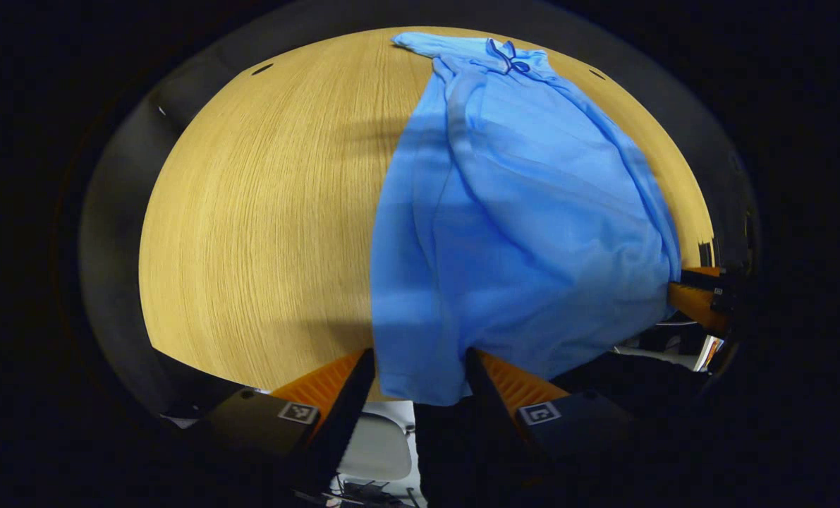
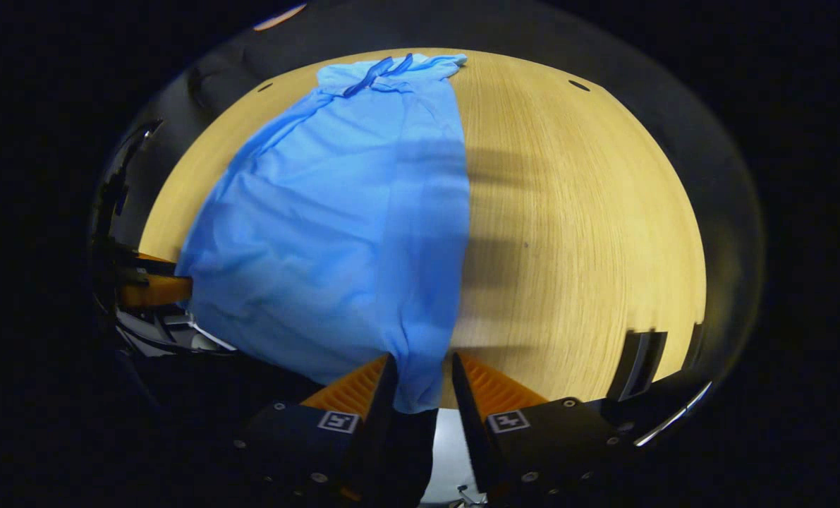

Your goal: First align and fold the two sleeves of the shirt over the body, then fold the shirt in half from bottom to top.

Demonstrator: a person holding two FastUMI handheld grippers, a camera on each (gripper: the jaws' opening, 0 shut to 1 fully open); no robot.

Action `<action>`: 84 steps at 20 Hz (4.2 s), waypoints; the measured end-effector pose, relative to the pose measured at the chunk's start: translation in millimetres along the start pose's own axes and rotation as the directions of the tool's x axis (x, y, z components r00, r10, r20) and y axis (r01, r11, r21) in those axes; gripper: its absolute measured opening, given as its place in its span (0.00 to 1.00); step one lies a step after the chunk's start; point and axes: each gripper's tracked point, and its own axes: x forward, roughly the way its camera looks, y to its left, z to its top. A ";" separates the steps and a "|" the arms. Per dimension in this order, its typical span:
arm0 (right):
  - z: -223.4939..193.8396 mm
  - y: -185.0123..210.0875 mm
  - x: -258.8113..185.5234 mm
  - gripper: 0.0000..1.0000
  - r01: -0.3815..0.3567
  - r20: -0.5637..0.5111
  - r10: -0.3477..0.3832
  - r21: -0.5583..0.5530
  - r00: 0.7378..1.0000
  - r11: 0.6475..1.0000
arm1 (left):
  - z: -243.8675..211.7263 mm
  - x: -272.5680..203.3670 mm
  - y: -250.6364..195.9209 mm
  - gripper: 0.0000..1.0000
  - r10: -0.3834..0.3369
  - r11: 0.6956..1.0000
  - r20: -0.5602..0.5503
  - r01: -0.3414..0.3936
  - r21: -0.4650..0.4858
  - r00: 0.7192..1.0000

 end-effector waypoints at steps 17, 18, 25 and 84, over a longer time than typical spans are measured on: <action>75.2 15.7 -35.8 0.02 -0.159 0.117 0.121 0.402 0.986 0.902 | 89.8 -25.6 -8.9 0.07 -0.161 0.987 0.117 0.157 0.044 0.980; 84.3 13.9 -38.9 0.02 -0.161 0.134 0.116 0.407 0.984 0.899 | 97.9 -28.7 -9.8 0.07 -0.171 0.985 0.131 0.166 0.045 0.977; 138.5 7.9 -56.7 0.02 -0.166 0.226 0.076 0.414 0.971 0.895 | 148.8 -56.1 -17.3 0.07 -0.253 0.967 0.208 0.239 0.093 0.945; 447.8 -41.0 -19.6 0.94 -0.305 0.619 0.049 0.315 0.784 0.899 | 447.1 -115.0 27.2 0.98 -0.020 0.996 0.711 -0.051 0.079 0.703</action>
